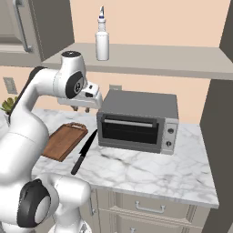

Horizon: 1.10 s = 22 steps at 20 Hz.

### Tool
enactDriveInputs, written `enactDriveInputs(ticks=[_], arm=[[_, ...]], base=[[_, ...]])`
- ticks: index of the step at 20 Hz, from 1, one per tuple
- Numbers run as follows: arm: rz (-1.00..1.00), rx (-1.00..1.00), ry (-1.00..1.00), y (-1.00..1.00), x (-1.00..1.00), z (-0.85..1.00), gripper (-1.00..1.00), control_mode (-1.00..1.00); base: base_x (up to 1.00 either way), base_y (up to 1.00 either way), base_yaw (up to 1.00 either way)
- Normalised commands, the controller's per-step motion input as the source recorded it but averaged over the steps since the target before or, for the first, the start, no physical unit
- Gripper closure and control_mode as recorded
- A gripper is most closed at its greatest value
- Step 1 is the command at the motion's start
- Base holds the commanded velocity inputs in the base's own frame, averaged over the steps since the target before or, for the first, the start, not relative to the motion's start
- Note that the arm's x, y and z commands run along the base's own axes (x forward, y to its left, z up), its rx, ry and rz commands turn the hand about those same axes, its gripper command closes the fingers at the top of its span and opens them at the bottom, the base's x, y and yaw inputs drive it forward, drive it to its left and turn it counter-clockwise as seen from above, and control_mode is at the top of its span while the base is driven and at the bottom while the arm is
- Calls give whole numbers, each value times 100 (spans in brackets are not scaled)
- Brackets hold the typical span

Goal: Move the cutting board and knife to the sink. Then move spray from the shelves to the counter.

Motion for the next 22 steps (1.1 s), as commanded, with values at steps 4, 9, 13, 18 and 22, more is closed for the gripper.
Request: enactDriveInputs(ticks=[4,9,13,18,22], arm=[[0,2,0,0,-6,0,-100,-100],[0,3,0,0,-26,-3,-100,-100],[3,0,-2,11,-30,-8,-100,-100],[0,0,-3,20,-21,-13,-100,-100],[0,-2,-8,28,-12,-16,-100,-100]], base=[[0,0,0],[0,0,0],[0,0,0],[0,0,0],[0,0,0]])
